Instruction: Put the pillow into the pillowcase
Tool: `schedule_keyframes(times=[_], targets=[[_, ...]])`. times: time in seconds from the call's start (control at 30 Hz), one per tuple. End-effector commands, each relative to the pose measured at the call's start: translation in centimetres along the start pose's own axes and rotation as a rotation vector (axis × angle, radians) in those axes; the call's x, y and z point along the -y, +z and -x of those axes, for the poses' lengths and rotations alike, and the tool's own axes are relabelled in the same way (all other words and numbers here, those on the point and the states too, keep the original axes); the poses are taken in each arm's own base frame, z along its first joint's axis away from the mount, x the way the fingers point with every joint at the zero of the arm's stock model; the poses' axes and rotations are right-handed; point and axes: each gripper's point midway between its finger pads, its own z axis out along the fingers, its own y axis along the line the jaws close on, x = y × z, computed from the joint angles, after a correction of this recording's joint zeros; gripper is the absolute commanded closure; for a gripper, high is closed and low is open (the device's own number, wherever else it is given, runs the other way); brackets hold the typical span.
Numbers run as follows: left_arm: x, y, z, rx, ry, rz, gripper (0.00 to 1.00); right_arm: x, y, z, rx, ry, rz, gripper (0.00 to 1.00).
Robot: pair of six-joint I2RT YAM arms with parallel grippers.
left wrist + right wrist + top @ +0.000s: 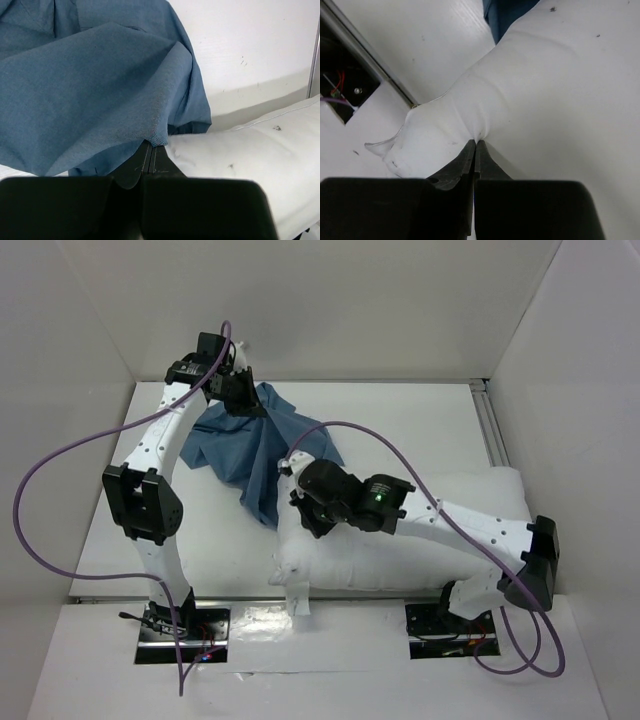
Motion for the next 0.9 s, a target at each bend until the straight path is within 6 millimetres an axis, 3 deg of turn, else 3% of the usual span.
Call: schedule_keyframes(times=[0.0,0.1,0.2,0.23,0.3,0.37,0.43,0.5,0.7,0.87], targets=[[0.8,-0.9,1.4,0.055,0.038,-0.019,1.00,-2.5,-2.8,2.1,0.086,-0.032,0.098,1.00],[0.9,-0.5,1.1,0.038,0.035,-0.035,1.00,-3.2,-2.9,1.6,0.072,-0.036,0.114,1.00],[1.3,-1.3,0.7,0.039,0.037,-0.047,1.00,-2.2,-1.2,1.9,0.061,-0.037,0.032,1.00],[0.8,-1.2,-0.3,0.016,0.028,-0.038,1.00,-2.0,-0.7,2.3,0.062,-0.037,0.009,1.00],[1.8,-2.8,-1.0,0.025,0.022,-0.076,1.00,-0.5,1.1,4.4,0.084,-0.034,-0.047,1.00],[2.3,-2.9,-3.5,-0.022,0.024,-0.106,1.00,0.6,2.8,6.2,0.086,-0.030,-0.084,1.00],[2.5,-4.6,-4.2,0.014,0.041,-0.087,1.00,2.8,3.5,8.1,0.119,-0.011,-0.154,1.00],[2.0,-4.7,-6.0,-0.007,0.052,-0.064,1.00,4.9,3.9,9.9,0.143,0.013,-0.212,1.00],[2.8,-6.7,-7.7,-0.009,0.065,-0.099,1.00,10.1,3.5,10.9,0.181,0.162,-0.376,1.00],[2.4,-6.7,-8.5,-0.034,0.083,-0.074,1.00,10.5,1.6,10.6,0.240,0.234,-0.395,1.00]])
